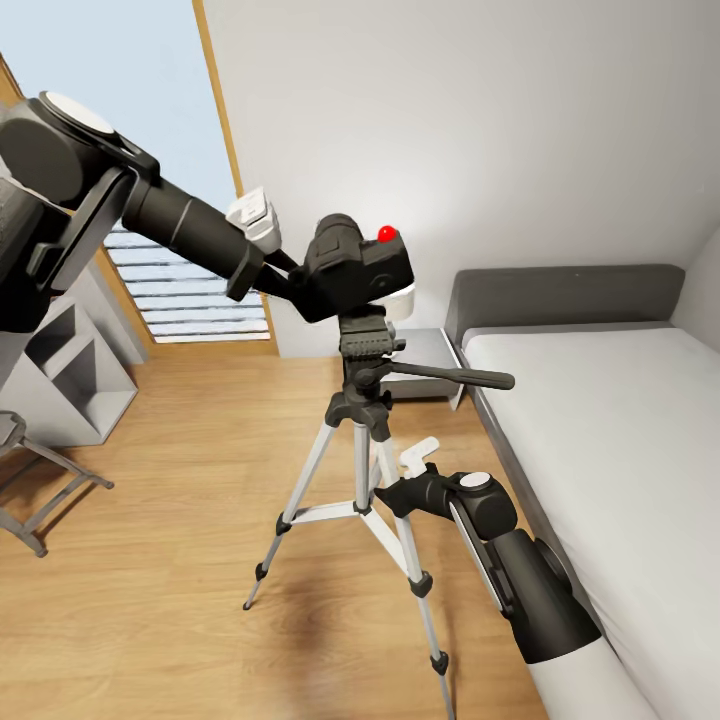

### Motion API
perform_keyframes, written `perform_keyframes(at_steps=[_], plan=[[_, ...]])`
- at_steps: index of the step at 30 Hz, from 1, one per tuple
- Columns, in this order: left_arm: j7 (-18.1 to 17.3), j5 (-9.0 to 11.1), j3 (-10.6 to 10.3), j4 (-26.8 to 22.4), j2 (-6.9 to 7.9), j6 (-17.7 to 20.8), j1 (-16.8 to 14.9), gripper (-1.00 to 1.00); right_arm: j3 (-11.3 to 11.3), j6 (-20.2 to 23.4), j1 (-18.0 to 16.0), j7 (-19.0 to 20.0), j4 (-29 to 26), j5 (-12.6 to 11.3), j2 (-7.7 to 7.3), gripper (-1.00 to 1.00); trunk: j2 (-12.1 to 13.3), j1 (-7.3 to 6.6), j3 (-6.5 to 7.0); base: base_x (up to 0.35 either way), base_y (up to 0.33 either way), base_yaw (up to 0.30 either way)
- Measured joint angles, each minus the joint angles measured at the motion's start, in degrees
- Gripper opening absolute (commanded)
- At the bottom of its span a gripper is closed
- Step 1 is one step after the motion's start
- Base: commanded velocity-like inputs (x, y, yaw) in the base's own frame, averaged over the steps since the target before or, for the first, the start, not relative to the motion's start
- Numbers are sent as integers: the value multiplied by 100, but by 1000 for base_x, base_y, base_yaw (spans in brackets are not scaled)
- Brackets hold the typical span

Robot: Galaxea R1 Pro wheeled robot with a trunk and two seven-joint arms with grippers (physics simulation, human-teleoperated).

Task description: Attach the digital camera to the camera tripod in the bedroom.

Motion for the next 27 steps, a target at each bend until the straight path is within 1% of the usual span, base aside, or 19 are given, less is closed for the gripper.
perform_keyframes(at_steps=[3, 6, 10, 19, 21, 24, 25, 27], plan=[[287, 29, -4, 18, -25, 16, 0, -100, 0, 1, 0, 0, 0, 0, 0, -100, 0, 0, 0, 0, 0, 0], [423, 51, -6, 62, -79, 26, 0, -100, 0, 1, 0, 0, 0, 0, 0, -100, 0, 0, 0, 0, 0, 0], [487, 68, -7, 105, -129, 29, 1, -100, 0, 1, 0, 0, 0, 1, 0, -100, 0, 0, 0, 0, 0, 0], [516, 97, -14, 117, -162, 29, 1, -100, 0, 1, 0, 3, -1, 4, 0, -100, 0, 0, 0, 0, 0, 0], [517, 144, -15, 104, -164, 29, 4, -100, 0, 0, 0, 6, -1, 6, 0, -100, 0, 0, 0, 0, 0, 0], [517, 305, -15, 92, -154, 30, 7, -100, 0, -1, 0, 8, -1, 7, 0, -100, 0, 0, 0, 0, 0, 0], [517, 404, -15, 88, -151, 30, 9, -100, 0, 0, 0, 6, 0, 6, 0, -100, 0, 0, 0, 0, 0, 0], [517, 494, -16, 87, -145, 29, 28, -100, 0, -4, 0, 3, 3, 2, 0, -100, 0, 0, 0, 0, 0, 0]])
